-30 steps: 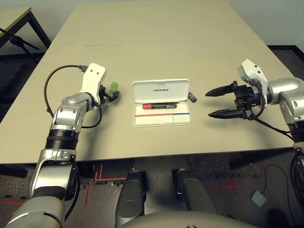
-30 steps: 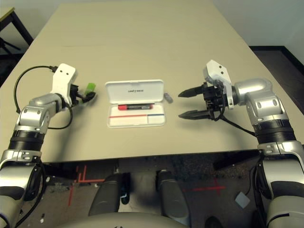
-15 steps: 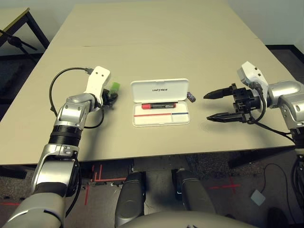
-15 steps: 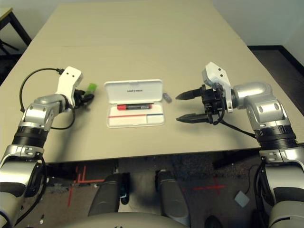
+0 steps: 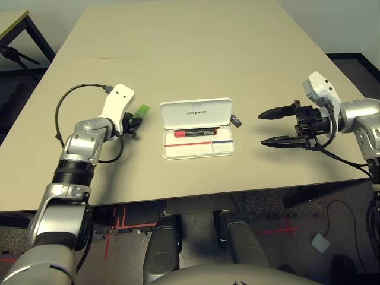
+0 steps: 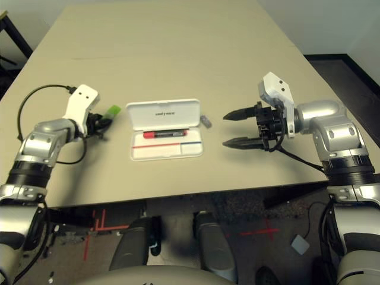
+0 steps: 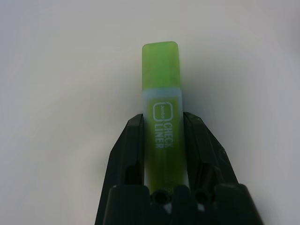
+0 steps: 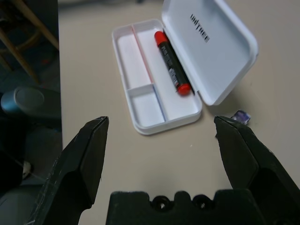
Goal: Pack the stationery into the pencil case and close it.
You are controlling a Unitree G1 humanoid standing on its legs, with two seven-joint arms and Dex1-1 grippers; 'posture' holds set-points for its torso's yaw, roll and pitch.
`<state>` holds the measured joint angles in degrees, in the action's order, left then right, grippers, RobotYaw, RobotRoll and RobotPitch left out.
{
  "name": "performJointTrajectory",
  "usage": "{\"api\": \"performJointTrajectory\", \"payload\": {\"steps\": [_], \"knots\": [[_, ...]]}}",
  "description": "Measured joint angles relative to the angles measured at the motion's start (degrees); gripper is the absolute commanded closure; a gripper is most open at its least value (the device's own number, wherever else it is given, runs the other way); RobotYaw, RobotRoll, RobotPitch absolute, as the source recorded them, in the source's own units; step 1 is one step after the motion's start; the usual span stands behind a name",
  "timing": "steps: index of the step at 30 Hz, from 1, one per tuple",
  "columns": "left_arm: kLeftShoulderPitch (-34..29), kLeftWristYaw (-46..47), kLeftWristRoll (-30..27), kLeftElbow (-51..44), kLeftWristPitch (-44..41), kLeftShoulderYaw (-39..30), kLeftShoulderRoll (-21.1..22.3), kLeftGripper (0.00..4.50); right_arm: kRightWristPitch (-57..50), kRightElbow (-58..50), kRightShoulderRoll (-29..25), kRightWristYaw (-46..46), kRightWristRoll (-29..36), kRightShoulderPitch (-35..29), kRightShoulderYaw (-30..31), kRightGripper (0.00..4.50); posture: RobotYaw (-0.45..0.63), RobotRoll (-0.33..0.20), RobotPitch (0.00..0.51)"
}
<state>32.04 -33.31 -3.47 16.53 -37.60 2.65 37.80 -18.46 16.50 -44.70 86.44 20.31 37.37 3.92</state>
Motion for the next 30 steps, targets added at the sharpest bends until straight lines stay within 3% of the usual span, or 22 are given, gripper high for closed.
{"api": "performJointTrajectory", "payload": {"steps": [9,22,30], "knots": [[-10.6,-5.0,-1.5,-13.2,0.5,-3.9,7.5,3.40,3.0,5.6,2.1,1.7,-1.4,2.6,1.1,0.00,0.11,0.000,0.131],[-23.6,-13.5,-5.2,-30.4,6.1,-6.6,12.1,3.40,7.5,10.9,2.7,3.1,-3.2,4.3,1.8,0.00,0.14,0.000,0.113],[-24.9,-17.5,-5.6,-36.2,10.6,-5.7,14.0,3.40,8.4,11.8,2.5,3.9,-3.5,4.3,1.8,0.00,0.12,0.000,0.113]]}}
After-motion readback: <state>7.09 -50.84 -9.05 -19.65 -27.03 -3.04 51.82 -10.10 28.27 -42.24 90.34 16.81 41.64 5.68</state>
